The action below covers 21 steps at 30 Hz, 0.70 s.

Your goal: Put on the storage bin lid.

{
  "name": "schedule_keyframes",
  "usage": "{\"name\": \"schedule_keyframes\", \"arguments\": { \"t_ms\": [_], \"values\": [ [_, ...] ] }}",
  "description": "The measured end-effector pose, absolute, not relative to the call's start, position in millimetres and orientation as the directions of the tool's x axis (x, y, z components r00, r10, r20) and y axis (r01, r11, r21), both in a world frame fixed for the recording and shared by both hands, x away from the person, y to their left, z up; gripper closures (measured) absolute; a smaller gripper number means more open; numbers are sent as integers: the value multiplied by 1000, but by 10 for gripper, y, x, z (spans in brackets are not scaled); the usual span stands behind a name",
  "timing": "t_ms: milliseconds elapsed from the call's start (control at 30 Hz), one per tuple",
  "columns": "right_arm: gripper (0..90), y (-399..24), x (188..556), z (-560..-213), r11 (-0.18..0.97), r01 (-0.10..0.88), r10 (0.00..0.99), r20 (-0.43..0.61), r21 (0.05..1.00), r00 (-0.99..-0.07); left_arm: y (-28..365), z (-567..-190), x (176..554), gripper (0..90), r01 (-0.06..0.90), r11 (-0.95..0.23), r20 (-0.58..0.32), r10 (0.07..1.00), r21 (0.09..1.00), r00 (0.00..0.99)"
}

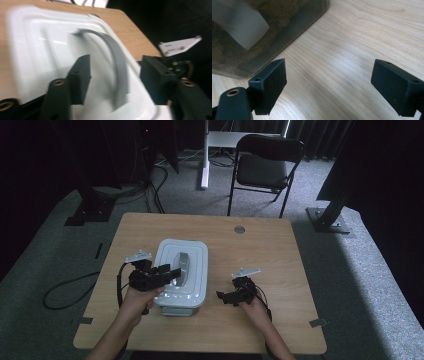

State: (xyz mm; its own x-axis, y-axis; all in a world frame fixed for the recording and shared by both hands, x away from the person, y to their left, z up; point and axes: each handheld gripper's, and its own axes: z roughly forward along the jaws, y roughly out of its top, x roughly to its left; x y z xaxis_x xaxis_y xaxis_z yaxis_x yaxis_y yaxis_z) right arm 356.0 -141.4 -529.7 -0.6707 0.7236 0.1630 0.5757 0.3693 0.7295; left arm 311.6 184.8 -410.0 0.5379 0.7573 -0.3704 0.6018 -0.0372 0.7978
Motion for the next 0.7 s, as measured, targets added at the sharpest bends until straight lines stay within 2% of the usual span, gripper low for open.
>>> {"name": "schedule_keyframes", "arguments": {
  "t_ms": [33,133,200,367,433,567,700],
  "values": [
    [124,-1414,3560,-5297,369,576,724,163,729,-671,1889,-4093,3109,421,585,-46,-344,770,810,537],
    [123,-1419,3564,-5285,368,574,726,160,732,-669,2029,-4126,3107,277,561,-58,-289,811,826,509],
    [124,-1423,3572,-5280,367,574,728,158,732,-667,2115,-4172,3108,154,551,-45,-289,814,834,503],
    [124,-1421,3582,-5258,364,570,730,155,736,-665,2240,-4272,3088,90,534,-72,-228,850,842,475],
    [124,-1415,3590,-5236,363,566,731,151,740,-666,2287,-4299,3072,4,528,-71,-223,853,846,472],
    [124,-1406,3603,-5226,361,563,732,149,744,-665,2410,-4320,3025,4,497,-44,-214,868,867,449],
    [124,-1387,3621,-5221,358,562,733,149,745,-664,2565,-4372,3032,4,481,-55,-168,898,875,407]
  ]
}}
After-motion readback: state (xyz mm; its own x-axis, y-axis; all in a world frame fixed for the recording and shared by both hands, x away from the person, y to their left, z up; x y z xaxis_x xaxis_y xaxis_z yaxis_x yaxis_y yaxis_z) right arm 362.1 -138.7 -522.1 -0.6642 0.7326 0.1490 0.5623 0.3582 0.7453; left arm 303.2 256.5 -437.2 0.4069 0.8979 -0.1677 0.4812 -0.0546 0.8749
